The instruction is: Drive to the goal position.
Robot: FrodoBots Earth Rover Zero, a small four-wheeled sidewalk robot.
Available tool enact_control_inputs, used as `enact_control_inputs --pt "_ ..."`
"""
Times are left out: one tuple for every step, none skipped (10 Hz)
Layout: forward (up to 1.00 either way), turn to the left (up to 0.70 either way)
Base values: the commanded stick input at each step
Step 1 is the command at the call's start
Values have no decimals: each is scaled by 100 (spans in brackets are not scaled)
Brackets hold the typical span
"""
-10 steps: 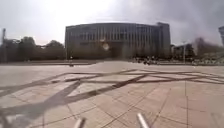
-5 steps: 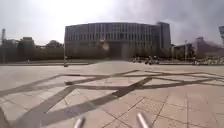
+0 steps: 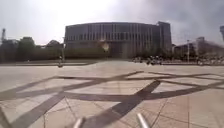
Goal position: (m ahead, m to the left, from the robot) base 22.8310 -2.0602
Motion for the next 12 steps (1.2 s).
enact_control_inputs --pt "100 0" --pt "100 0" --pt "100 0" --pt "100 0" --pt "100 0" --pt "100 0" --pt "100 0" --pt "100 0" --pt "100 0" --pt "100 0" --pt "100 0" --pt "100 0"
